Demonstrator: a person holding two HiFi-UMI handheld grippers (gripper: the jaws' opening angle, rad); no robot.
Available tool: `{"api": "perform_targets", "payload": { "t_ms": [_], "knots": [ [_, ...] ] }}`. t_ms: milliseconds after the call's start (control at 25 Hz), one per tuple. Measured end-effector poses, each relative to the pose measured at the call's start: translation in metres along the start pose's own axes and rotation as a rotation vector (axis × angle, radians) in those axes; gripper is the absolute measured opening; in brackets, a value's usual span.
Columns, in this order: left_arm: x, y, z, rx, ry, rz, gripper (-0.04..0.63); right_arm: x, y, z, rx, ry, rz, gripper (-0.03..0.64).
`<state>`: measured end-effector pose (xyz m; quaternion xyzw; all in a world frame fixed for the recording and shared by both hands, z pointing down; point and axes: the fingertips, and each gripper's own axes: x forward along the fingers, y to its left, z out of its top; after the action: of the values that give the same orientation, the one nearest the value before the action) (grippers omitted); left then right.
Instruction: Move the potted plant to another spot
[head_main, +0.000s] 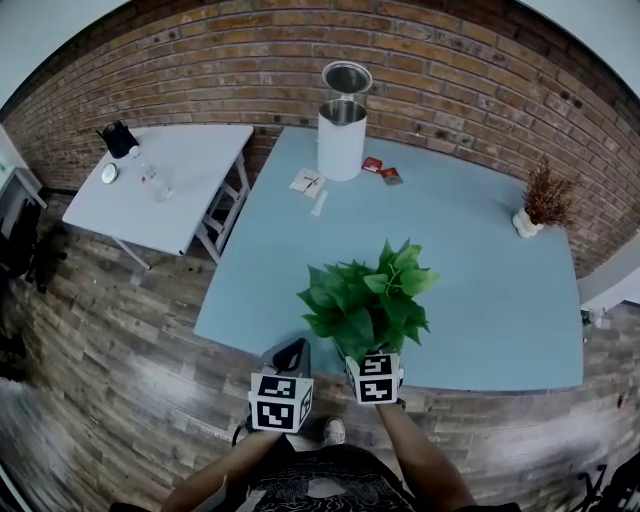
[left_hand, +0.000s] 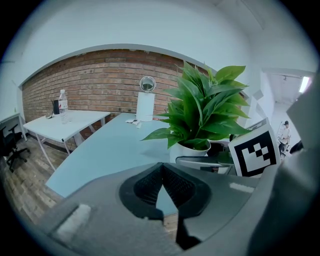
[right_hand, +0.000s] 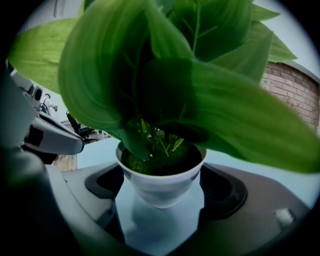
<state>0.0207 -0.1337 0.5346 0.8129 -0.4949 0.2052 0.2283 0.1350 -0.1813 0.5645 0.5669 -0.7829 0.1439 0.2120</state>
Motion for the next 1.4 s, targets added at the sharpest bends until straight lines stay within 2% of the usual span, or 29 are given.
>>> {"api": "perform_targets", "payload": {
  "t_ms": [320, 920, 1400],
  "knots": [
    [0.002, 0.012, 0.004, -0.012, -0.01, 0.015, -0.002, 0.005, 0.009, 0.005, -0.003, -0.01, 0.01, 0.472],
    [0.0, 0.059, 0.012, -0.036, -0.022, 0.009, -0.002, 0.034, 0.055, 0.023, -0.021, -0.022, 0.04, 0.471],
    [-0.002, 0.08, 0.015, -0.038, -0.019, 0.003, -0.002, 0.045, 0.068, 0.03, -0.036, -0.023, 0.029, 0.469]
  ]
}}
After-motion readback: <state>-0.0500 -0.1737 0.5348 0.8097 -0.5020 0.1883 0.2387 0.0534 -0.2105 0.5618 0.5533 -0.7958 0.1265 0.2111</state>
